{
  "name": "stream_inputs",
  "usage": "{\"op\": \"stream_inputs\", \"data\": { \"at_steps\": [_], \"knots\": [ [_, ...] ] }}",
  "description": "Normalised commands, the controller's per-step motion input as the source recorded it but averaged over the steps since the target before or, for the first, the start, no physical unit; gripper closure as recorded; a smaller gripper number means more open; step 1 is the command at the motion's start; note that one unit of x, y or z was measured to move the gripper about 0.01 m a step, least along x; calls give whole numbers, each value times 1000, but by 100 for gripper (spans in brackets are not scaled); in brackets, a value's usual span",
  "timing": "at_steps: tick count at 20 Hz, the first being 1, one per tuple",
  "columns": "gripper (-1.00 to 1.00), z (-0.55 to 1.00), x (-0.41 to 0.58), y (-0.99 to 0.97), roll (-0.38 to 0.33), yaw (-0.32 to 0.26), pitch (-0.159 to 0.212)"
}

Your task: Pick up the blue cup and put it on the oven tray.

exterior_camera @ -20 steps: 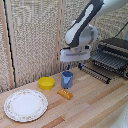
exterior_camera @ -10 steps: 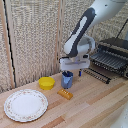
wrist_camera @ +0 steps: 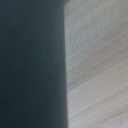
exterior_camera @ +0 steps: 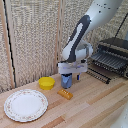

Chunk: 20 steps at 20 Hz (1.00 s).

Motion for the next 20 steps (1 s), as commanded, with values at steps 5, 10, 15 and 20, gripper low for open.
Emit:
{"op": "stream_inputs", "data": {
  "at_steps": [5,10,15,20],
  "knots": [
    [100,1,-35,73,-5,1,-62],
    [100,86,-91,0,0,-27,-95],
    [100,357,-33,-75,0,-139,-38],
    [100,711,153,-15,-55,-316,3]
  ]
}}
